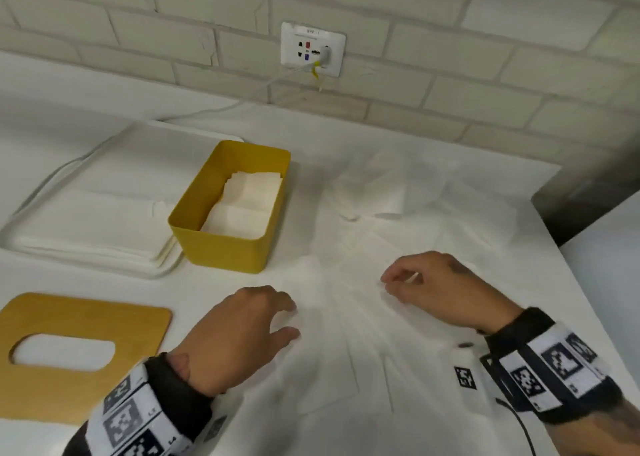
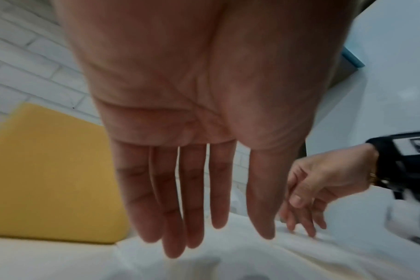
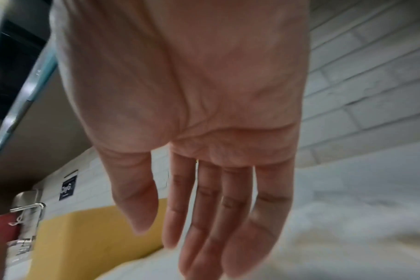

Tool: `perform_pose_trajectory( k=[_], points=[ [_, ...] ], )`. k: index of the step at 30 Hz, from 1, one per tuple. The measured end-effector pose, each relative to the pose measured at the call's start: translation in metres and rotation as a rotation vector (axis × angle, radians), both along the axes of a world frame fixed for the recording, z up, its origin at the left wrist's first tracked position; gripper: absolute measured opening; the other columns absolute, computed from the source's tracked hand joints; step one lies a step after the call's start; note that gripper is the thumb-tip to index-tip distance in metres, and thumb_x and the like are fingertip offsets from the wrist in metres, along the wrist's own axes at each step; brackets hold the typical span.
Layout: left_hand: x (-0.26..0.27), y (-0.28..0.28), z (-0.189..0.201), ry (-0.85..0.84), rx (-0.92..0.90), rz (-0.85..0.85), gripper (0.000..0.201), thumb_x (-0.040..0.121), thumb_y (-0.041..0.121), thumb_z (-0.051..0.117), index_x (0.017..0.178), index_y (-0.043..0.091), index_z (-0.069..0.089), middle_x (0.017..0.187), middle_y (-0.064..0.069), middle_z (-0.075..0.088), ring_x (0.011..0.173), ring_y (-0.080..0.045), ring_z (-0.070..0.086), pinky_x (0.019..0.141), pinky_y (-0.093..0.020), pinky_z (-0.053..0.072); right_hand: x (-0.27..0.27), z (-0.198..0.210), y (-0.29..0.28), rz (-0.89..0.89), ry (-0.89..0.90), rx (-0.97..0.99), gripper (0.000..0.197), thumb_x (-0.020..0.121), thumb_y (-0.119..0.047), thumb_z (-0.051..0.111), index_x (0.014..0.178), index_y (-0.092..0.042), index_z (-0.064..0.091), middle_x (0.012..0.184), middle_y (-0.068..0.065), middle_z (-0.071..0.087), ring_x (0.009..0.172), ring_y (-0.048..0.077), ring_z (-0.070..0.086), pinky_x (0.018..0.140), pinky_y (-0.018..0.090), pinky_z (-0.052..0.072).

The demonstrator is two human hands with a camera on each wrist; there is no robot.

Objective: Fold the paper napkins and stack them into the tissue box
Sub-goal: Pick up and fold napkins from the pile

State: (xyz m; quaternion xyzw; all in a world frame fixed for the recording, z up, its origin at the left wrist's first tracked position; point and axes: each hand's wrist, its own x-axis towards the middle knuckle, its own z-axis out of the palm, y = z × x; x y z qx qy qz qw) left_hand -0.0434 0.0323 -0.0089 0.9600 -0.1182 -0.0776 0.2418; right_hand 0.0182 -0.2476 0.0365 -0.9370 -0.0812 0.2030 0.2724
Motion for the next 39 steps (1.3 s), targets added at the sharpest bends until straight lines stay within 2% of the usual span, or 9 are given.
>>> perform_pose_trajectory(
  k=[5, 9, 14, 19, 24, 26, 31, 36, 39],
  points=[
    [-0.014, -0.014, -0.009, 0.123, 0.135, -0.042, 0.044, 0.099, 0.050, 0.059, 0.141, 0.037, 0.053, 0.139, 0.020, 0.053, 0.128, -0.005, 0.048, 0.104, -0.022, 0.041, -0.055, -0.031, 0.002, -0.157, 0.101, 0.190, 0.009, 0.092, -0.033, 0.070, 0.090, -0.027, 0.077, 0.082, -0.008, 0.076, 0.076, 0.004, 0.072, 0.070, 0.020, 0.053],
    [-0.025, -0.025, -0.016, 0.103, 0.160, -0.030, 0.042, 0.100, 0.046, 0.058, 0.141, 0.034, 0.056, 0.143, 0.019, 0.051, 0.130, -0.005, 0.046, 0.105, -0.017, 0.036, -0.051, -0.047, 0.034, -0.207, 0.166, 0.255, 0.030, 0.086, -0.049, 0.073, 0.104, -0.025, 0.072, 0.092, -0.007, 0.075, 0.069, 0.003, 0.072, 0.061, 0.017, 0.051],
    [-0.040, -0.032, -0.014, 0.142, 0.070, 0.108, 0.038, 0.096, 0.049, 0.064, 0.131, 0.035, 0.064, 0.141, 0.020, 0.056, 0.127, -0.002, 0.051, 0.104, -0.014, 0.036, -0.040, -0.049, 0.057, -0.195, 0.138, 0.347, 0.028, 0.084, -0.036, 0.079, 0.102, -0.016, 0.070, 0.095, -0.004, 0.071, 0.088, 0.009, 0.066, 0.067, 0.012, 0.046],
    [-0.055, -0.033, 0.002, 0.112, -0.442, 0.501, 0.052, 0.077, 0.073, 0.055, 0.087, 0.028, 0.080, 0.091, 0.014, 0.077, 0.089, -0.001, 0.070, 0.091, -0.032, 0.056, -0.042, -0.036, 0.042, -0.228, 0.157, 0.794, 0.016, 0.088, -0.022, 0.076, 0.081, -0.020, 0.062, 0.076, -0.005, 0.061, 0.076, 0.012, 0.055, 0.077, 0.028, 0.044],
    [-0.055, -0.075, 0.024, 0.667, -1.378, 0.589, 0.077, 0.085, 0.070, 0.044, 0.121, 0.008, 0.072, 0.123, -0.016, 0.073, 0.116, -0.029, 0.070, 0.101, -0.040, 0.055, -0.061, -0.031, 0.021, -0.259, 0.346, 1.271, 0.026, 0.094, 0.004, 0.063, 0.116, -0.010, 0.059, 0.104, 0.024, 0.072, 0.095, 0.029, 0.069, 0.086, 0.040, 0.055],
    [-0.053, -0.088, 0.027, 0.709, -1.591, 0.500, 0.073, 0.095, 0.065, 0.033, 0.130, 0.012, 0.069, 0.133, -0.014, 0.068, 0.124, -0.029, 0.065, 0.104, -0.043, 0.054, -0.071, -0.042, 0.013, -0.259, 0.354, 1.210, 0.039, 0.095, 0.007, 0.060, 0.127, -0.016, 0.056, 0.107, 0.024, 0.073, 0.099, 0.030, 0.071, 0.088, 0.040, 0.057],
    [-0.047, -0.101, 0.002, 0.480, -1.450, 0.662, 0.037, 0.098, 0.025, 0.056, 0.121, 0.001, 0.070, 0.121, -0.021, 0.072, 0.107, -0.033, 0.073, 0.088, -0.040, 0.062, -0.091, -0.064, -0.013, -0.188, 0.318, 0.825, 0.039, 0.093, -0.009, 0.070, 0.124, -0.029, 0.057, 0.095, 0.005, 0.076, 0.094, 0.026, 0.073, 0.088, 0.043, 0.060],
    [-0.047, -0.092, -0.013, 0.419, -1.432, 0.757, 0.034, 0.093, 0.023, 0.062, 0.116, 0.000, 0.071, 0.112, -0.021, 0.075, 0.092, -0.028, 0.076, 0.074, -0.033, 0.064, -0.065, -0.047, -0.062, -0.324, 0.043, 0.575, 0.011, 0.090, -0.016, 0.072, 0.099, -0.022, 0.072, 0.088, -0.001, 0.076, 0.077, 0.016, 0.074, 0.073, 0.035, 0.057],
    [-0.046, -0.090, -0.018, 0.431, -1.449, 0.756, 0.033, 0.093, 0.018, 0.061, 0.120, 0.001, 0.070, 0.116, -0.021, 0.074, 0.094, -0.028, 0.076, 0.079, -0.035, 0.063, -0.038, -0.041, -0.088, -0.433, -0.040, 0.433, 0.015, 0.088, -0.027, 0.075, 0.102, -0.024, 0.071, 0.093, -0.002, 0.074, 0.076, 0.012, 0.071, 0.069, 0.027, 0.052]
  ],
)
